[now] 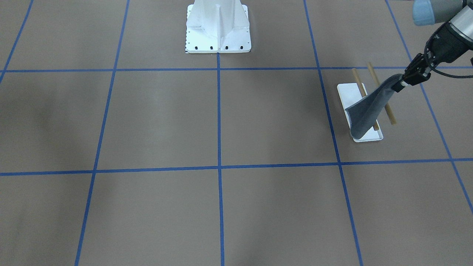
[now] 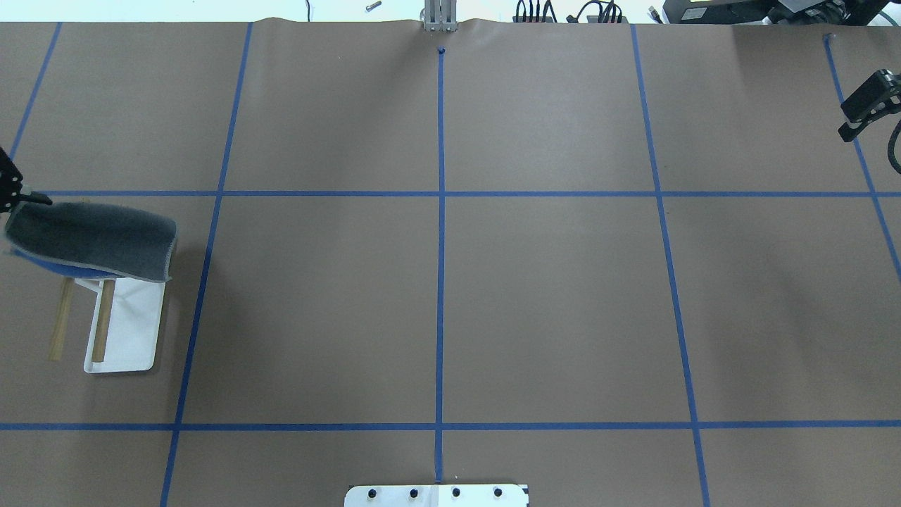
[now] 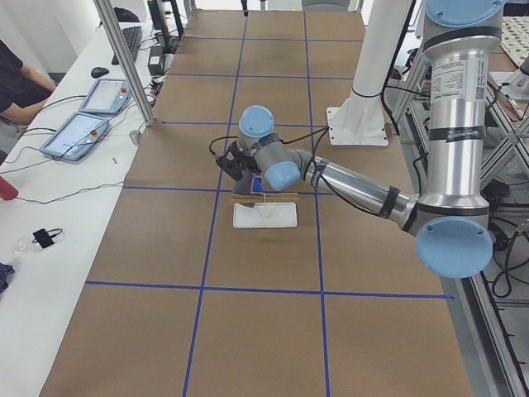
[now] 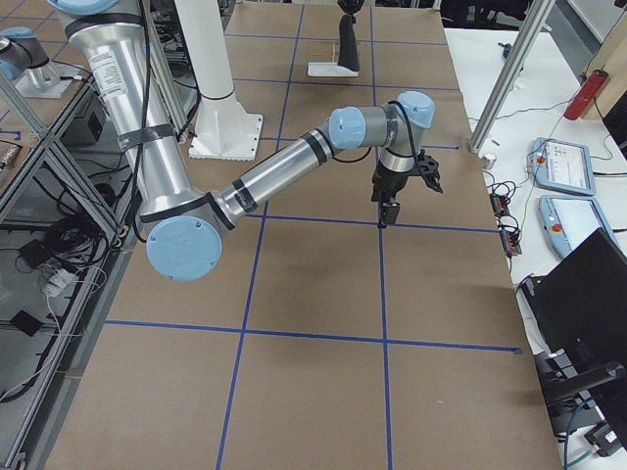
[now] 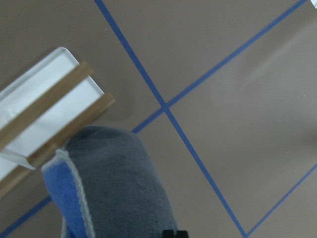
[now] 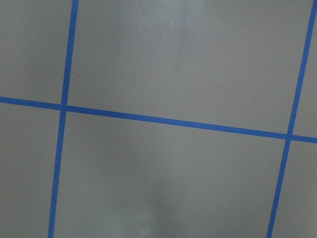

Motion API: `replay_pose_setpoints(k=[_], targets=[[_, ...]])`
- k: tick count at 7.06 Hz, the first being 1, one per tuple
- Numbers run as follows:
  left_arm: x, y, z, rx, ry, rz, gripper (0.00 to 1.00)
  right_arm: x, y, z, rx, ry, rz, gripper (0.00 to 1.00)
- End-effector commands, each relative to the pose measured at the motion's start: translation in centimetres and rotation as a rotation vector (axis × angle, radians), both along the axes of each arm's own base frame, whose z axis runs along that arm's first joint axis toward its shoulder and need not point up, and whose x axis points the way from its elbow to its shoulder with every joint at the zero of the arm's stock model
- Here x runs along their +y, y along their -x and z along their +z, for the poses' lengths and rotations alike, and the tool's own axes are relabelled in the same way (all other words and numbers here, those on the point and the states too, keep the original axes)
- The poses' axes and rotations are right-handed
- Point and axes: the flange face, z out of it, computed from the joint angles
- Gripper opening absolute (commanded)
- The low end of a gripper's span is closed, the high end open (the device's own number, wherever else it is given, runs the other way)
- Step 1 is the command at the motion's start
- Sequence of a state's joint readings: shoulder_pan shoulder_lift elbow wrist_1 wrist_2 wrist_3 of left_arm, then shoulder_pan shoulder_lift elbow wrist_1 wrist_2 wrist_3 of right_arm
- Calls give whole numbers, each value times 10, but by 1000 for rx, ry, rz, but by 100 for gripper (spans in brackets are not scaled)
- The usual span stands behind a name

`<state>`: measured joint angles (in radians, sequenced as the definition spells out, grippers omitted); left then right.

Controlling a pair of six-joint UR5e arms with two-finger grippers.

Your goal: Hang towel on rack

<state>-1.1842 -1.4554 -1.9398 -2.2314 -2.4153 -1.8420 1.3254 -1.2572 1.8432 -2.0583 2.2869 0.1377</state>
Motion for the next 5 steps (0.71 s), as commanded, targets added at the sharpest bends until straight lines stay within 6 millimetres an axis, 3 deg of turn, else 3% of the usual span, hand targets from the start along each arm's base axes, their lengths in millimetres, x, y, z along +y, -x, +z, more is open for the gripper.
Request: replay_pose_setpoints(k=[1, 3, 5], targets=[[9, 11, 40, -23, -11, 4, 0, 2, -12, 7, -29, 13, 14, 100], [25, 17, 82, -32, -27, 15, 0, 11, -23, 31, -36, -29, 17, 100], [24, 17, 95, -47, -41, 30, 0, 23, -28, 56, -32, -51, 22, 100]])
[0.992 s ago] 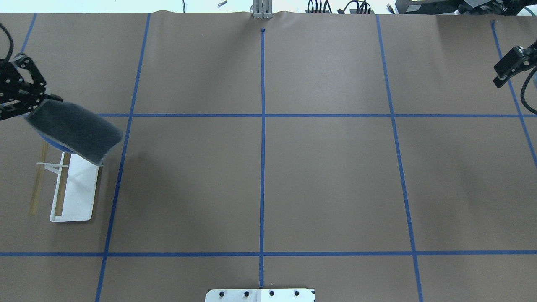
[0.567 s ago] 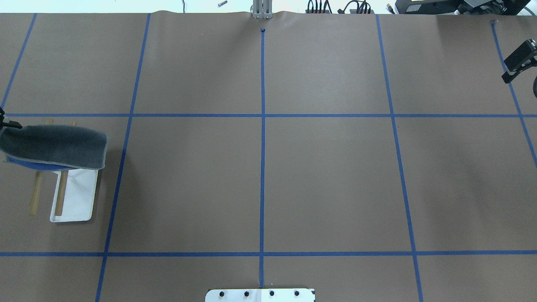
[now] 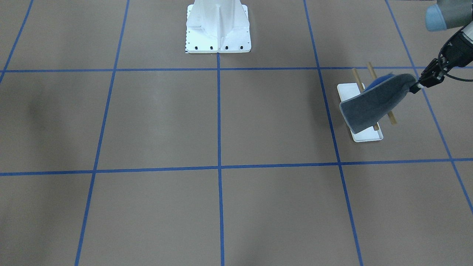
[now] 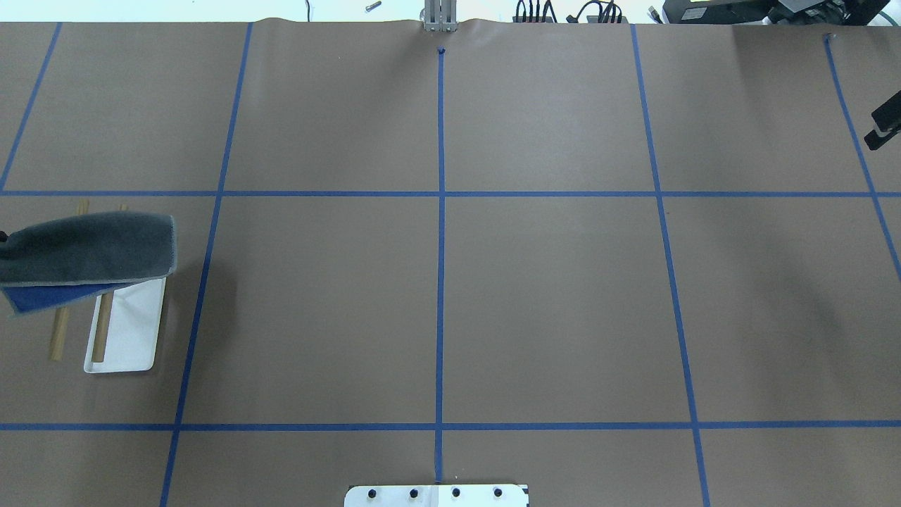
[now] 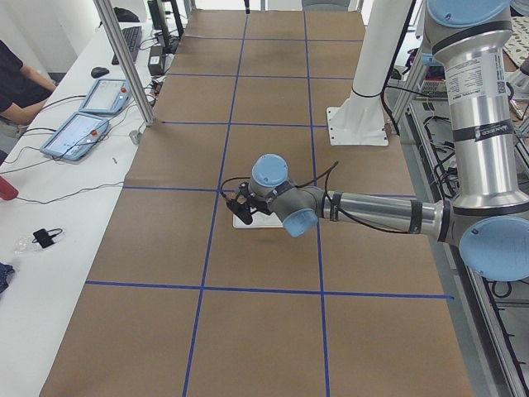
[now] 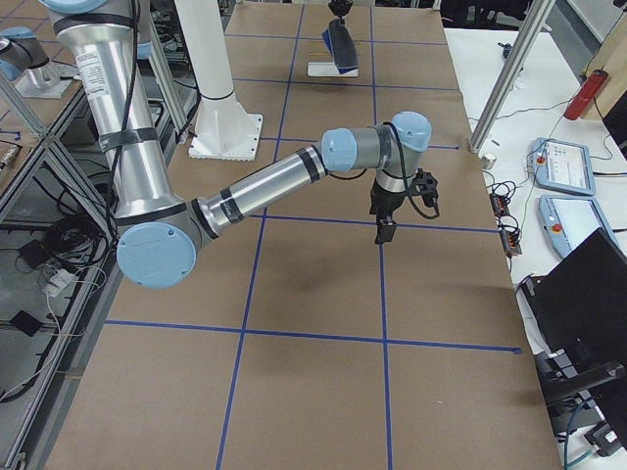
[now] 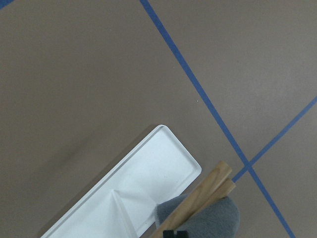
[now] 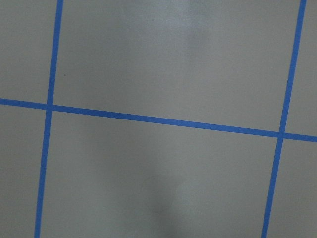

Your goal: Hang towel on rack

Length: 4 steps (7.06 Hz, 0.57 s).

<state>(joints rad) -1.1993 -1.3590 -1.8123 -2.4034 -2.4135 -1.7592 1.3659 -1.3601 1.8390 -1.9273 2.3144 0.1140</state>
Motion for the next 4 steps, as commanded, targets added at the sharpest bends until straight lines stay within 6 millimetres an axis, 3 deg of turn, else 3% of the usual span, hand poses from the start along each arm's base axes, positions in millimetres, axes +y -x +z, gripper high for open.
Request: replay_pose_setpoints(k=[1, 4], targets=[[1, 1, 14, -17, -15, 16, 0, 4, -3, 16, 3, -11, 4, 100], [0, 1, 24, -37, -38, 30, 0, 0, -3, 24, 8, 2, 2, 100]])
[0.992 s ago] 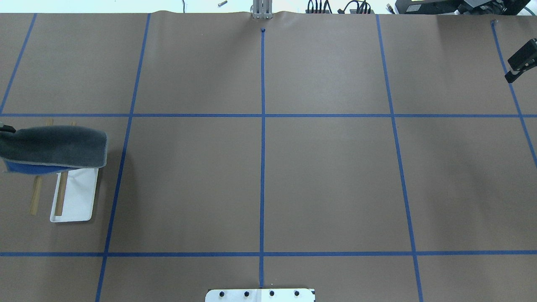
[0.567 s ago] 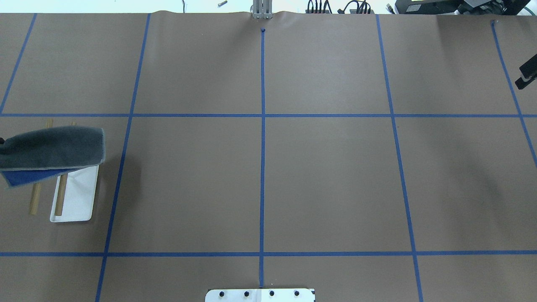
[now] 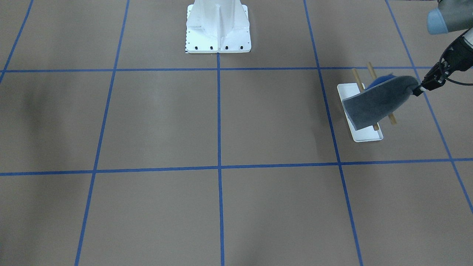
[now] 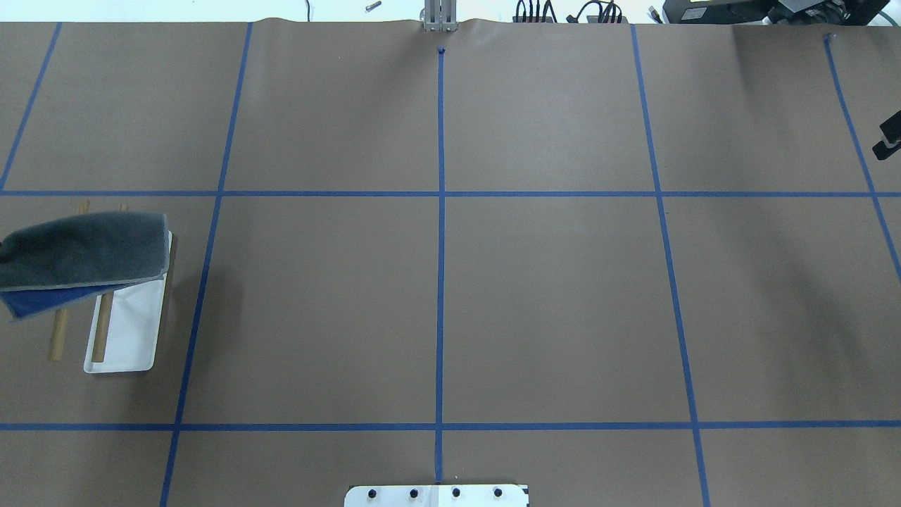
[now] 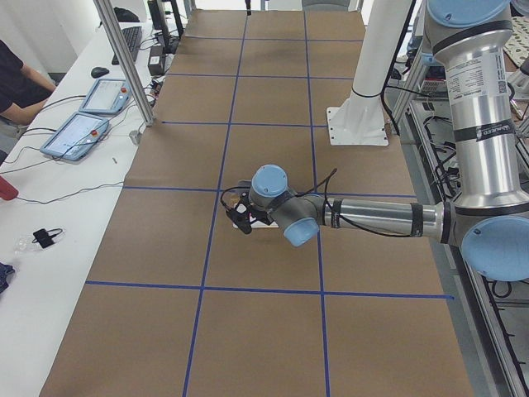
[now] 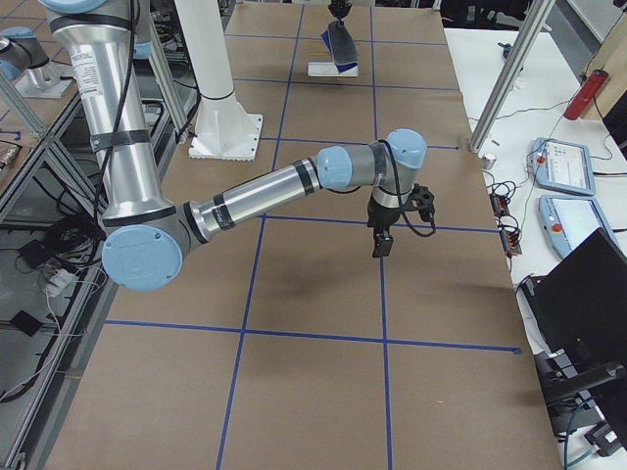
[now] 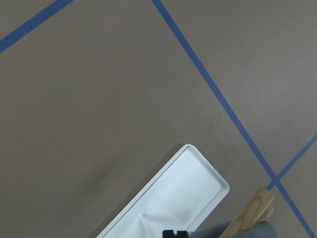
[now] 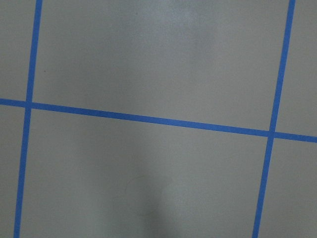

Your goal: Hang towel on rack

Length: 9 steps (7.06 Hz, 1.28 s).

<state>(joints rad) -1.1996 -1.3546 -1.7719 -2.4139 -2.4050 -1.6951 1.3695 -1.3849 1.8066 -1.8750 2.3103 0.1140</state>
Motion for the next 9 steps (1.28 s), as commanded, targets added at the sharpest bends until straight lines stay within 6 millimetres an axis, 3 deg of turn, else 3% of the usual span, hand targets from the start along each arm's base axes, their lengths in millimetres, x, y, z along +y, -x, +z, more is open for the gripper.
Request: replay_pose_setpoints(k=[1, 2, 3, 4, 5, 6, 7, 8, 9], targets=[[1, 1, 14, -29, -62, 45, 70, -1, 0, 2, 3, -1, -1, 100], [2, 5, 27, -67, -112, 65, 98, 2, -3, 7, 5, 6, 2, 100], [-3, 10, 33, -109, -119, 25, 99, 12, -4, 25, 14, 39, 1, 100], [-8, 12, 41, -149, -144, 9, 99, 9, -4, 25, 18, 43, 10, 100], [-9, 16, 45, -210, -314, 112, 99, 10, -4, 27, 16, 51, 13, 100], [-17, 44, 66, -286, -346, 159, 99, 11, -13, 38, 16, 72, 23, 100], [-30, 55, 73, -364, -418, 296, 99, 9, -28, 55, 19, 105, 48, 100], [-71, 94, 57, -491, -531, 347, 99, 8, -50, 71, 17, 123, 73, 100], [-80, 113, 57, -526, -562, 433, 99, 17, -75, 97, 13, 117, 53, 100]])
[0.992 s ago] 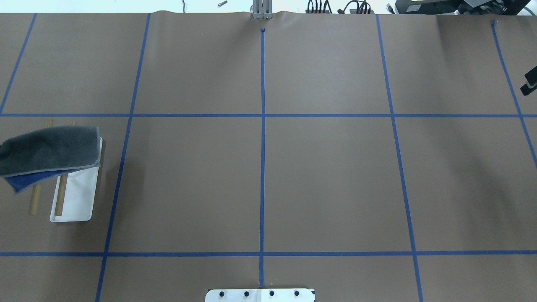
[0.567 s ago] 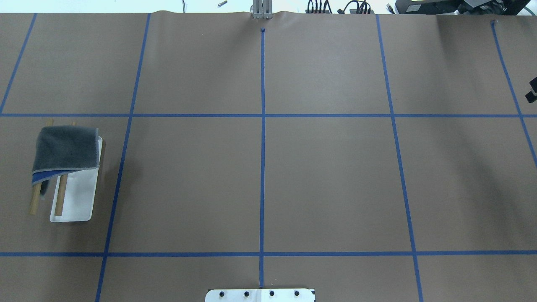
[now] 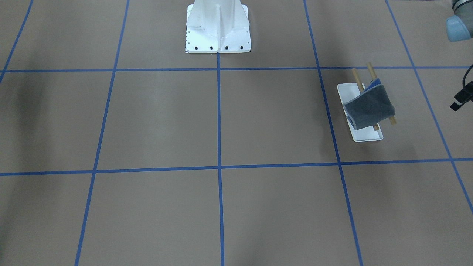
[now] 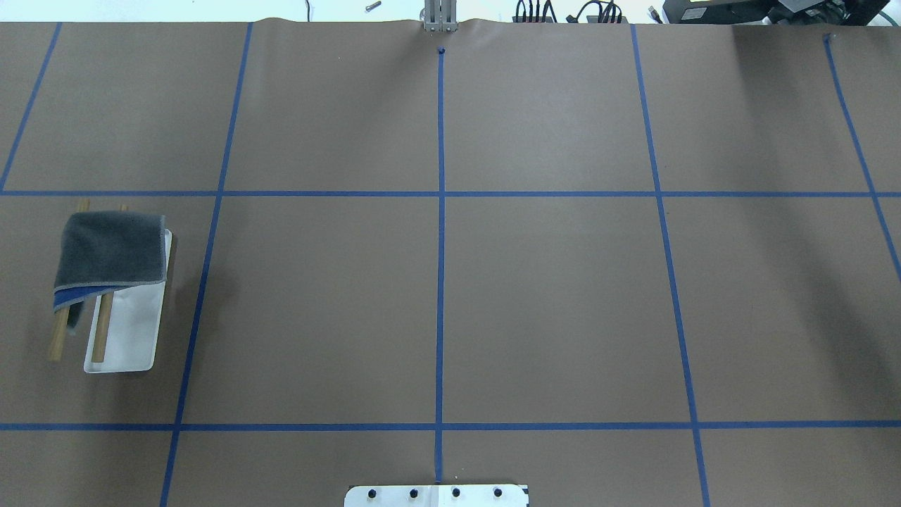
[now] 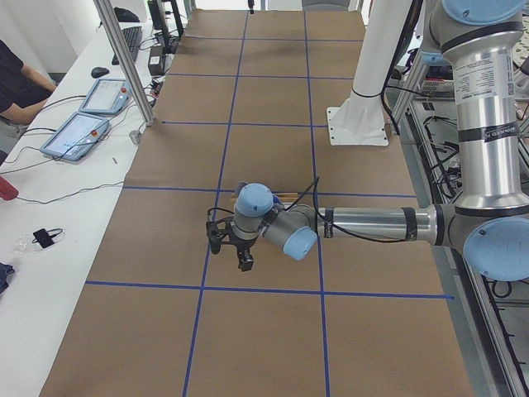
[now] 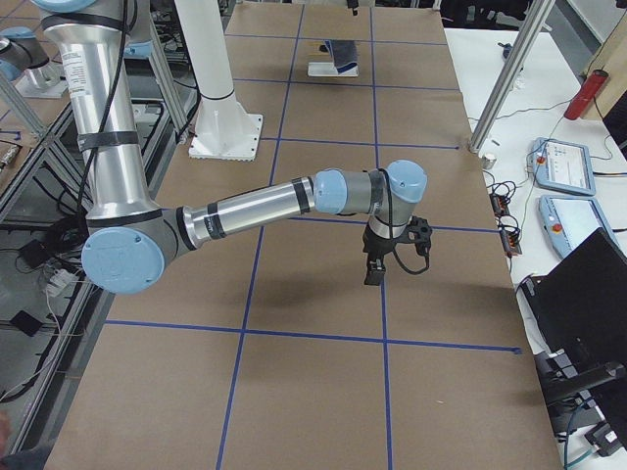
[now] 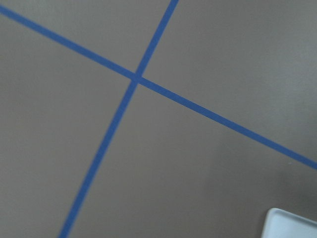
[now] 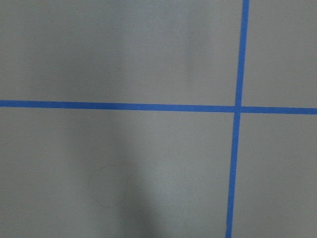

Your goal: Hang towel on rack

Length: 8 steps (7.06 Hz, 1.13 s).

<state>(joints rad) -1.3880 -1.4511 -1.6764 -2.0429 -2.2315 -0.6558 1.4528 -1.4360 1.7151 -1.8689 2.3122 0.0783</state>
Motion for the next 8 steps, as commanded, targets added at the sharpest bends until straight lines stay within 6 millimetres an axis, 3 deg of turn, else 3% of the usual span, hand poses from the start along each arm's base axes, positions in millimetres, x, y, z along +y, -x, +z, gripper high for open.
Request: replay_pose_setpoints(k=[1, 3, 4, 6, 7, 8], targets=[[-19, 37, 3, -124, -137, 193, 99, 21, -49, 51, -18, 0, -21, 100], [-30, 68, 18, -133, -135, 188, 99, 51, -76, 80, -30, 32, 33, 100], [-28, 68, 15, -72, -73, 196, 99, 67, -78, 96, -28, 10, 40, 100], [-23, 75, 12, -37, -58, 188, 99, 75, -77, 118, -28, 39, 41, 100], [-24, 76, 21, -45, -51, 188, 99, 76, -77, 123, -27, 48, 41, 100], [-35, 75, 16, -50, -57, 189, 99, 73, -79, 118, -11, 34, 39, 100]])
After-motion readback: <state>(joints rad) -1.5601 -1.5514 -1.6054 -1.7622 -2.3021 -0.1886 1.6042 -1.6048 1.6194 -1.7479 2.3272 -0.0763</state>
